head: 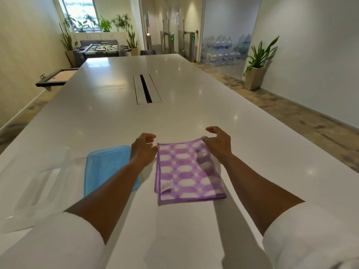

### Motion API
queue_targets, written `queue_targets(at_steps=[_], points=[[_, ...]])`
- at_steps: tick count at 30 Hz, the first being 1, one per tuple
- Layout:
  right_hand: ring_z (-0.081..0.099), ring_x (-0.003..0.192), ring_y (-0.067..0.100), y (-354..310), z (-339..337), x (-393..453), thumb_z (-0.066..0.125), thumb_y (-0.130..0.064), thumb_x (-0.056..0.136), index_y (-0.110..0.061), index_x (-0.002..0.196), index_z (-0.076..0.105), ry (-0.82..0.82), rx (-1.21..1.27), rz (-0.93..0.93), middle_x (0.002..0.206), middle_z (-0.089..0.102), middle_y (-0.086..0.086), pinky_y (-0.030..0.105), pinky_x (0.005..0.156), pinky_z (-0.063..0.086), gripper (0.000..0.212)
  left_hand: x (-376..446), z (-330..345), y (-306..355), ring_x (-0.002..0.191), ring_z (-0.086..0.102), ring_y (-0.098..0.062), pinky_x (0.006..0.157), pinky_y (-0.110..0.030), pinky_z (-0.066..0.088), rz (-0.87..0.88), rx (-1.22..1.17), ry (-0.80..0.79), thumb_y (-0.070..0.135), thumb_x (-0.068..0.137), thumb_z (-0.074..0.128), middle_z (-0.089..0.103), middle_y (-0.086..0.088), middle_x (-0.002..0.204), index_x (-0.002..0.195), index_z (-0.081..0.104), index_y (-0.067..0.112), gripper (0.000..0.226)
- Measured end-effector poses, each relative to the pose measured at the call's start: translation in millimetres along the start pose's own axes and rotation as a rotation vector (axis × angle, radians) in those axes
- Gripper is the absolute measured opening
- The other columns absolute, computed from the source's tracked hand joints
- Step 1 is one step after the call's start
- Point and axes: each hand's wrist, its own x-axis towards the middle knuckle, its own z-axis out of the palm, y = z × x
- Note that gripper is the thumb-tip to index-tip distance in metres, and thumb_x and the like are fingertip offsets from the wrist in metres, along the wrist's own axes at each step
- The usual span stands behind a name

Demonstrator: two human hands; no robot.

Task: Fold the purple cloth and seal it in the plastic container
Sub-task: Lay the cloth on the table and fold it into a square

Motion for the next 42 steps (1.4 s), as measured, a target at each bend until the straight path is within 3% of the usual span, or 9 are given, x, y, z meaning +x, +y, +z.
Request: queue_targets(at_steps=[5, 8, 11, 16, 19, 24, 29, 33, 42], points=[[0.064, 0.077, 0.003, -12.3, 11.7, -16.1, 0.076, -0.021, 0.078, -0.017, 0.096, 0.073, -0.137, -0.045, -0.118, 0.093, 0.071, -0.002, 0.011, 0.073, 0.047, 0.018, -10.8, -3.3, -1.8, 0.084, 0.067, -0.02, 0.069, -0.026, 0.053, -0.086, 0.073, -0.113, 0.011, 0.082, 0.066, 0.07, -0.002, 0.096, 0.102, 0.063, 0.022, 0.023], [0.06, 0.064, -0.008, -25.6, 17.6, -36.2, 0.082, -0.025, 0.076, -0.021, 0.09, 0.073, -0.539, -0.063, -0.187, 0.08, 0.068, -0.01, 0.006, 0.056, 0.044, 0.018, -20.9, -1.2, 1.6, 0.081, 0.069, -0.029, 0.084, -0.043, 0.059, -0.211, 0.074, -0.281, 0.005, 0.085, 0.063, 0.07, -0.014, 0.093, 0.106, 0.065, 0.009, 0.022], [0.062, 0.086, 0.007, -41.5, 28.5, -57.5, 0.085, -0.04, 0.068, -0.028, 0.104, 0.068, -0.905, -0.357, -0.178, 0.097, 0.067, -0.009, 0.017, 0.07, 0.047, 0.041, -34.4, -2.0, 6.2, 0.085, 0.066, -0.028, 0.084, -0.039, 0.059, -0.227, 0.236, -0.412, 0.001, 0.091, 0.053, 0.065, -0.014, 0.094, 0.107, 0.063, 0.005, 0.019], [0.048, 0.11, 0.016, -53.5, 42.2, -92.0, 0.089, -0.057, 0.049, -0.034, 0.134, 0.045, -1.08, -0.716, -0.206, 0.133, 0.046, -0.007, 0.033, 0.088, 0.043, 0.098, -59.5, -6.9, 8.6, 0.064, 0.065, -0.02, 0.066, -0.026, 0.057, -0.314, 0.404, -0.467, 0.009, 0.093, 0.056, 0.066, -0.011, 0.072, 0.077, 0.064, 0.003, 0.019], [0.048, 0.115, 0.025, -52.4, 42.3, -107.2, 0.091, -0.044, 0.054, -0.025, 0.138, 0.04, -1.042, -0.808, -0.299, 0.131, 0.04, 0.0, 0.037, 0.091, 0.047, 0.1, -67.3, -9.7, 4.4, 0.07, 0.061, -0.022, 0.076, -0.029, 0.055, -0.415, 0.304, -0.476, 0.006, 0.094, 0.048, 0.064, -0.014, 0.079, 0.087, 0.065, 0.001, 0.018], [0.056, 0.105, 0.026, -46.9, 35.7, -117.0, 0.08, -0.025, 0.072, -0.012, 0.128, 0.047, -0.901, -0.727, -0.376, 0.126, 0.053, 0.007, 0.036, 0.086, 0.051, 0.066, -75.3, -11.7, -5.0, 0.071, 0.052, -0.016, 0.073, -0.027, 0.044, -0.501, 0.165, -0.473, 0.025, 0.096, 0.055, 0.059, -0.007, 0.078, 0.083, 0.062, 0.009, 0.022], [0.06, 0.102, 0.024, -39.9, 26.7, -115.6, 0.064, -0.034, 0.088, -0.015, 0.117, 0.057, -0.76, -0.555, -0.304, 0.12, 0.063, 0.008, 0.033, 0.085, 0.051, 0.036, -85.2, -16.7, -16.2, 0.087, 0.059, -0.017, 0.076, -0.025, 0.044, -0.451, -0.104, -0.475, 0.046, 0.088, 0.066, 0.069, -0.009, 0.097, 0.105, 0.071, 0.006, 0.044], [0.061, 0.095, 0.024, -33.5, 21.3, -112.4, 0.061, -0.027, 0.09, -0.013, 0.105, 0.061, -0.666, -0.445, -0.256, 0.109, 0.066, 0.007, 0.028, 0.075, 0.049, 0.021, -98.0, -19.3, -16.8, 0.094, 0.059, -0.015, 0.075, -0.023, 0.046, -0.373, -0.193, -0.535, 0.044, 0.084, 0.07, 0.068, -0.004, 0.101, 0.103, 0.07, 0.017, 0.033], [0.055, 0.079, 0.018, -24.1, 20.1, -117.5, 0.061, -0.024, 0.092, -0.013, 0.09, 0.061, -0.473, -0.134, -0.152, 0.091, 0.065, 0.005, 0.025, 0.066, 0.043, 0.011, -106.4, -23.2, -19.2, 0.046, 0.057, -0.005, 0.044, -0.015, 0.041, -0.368, 0.016, -0.513, 0.043, 0.089, 0.065, 0.073, -0.001, 0.072, 0.089, 0.073, 0.011, 0.033]])
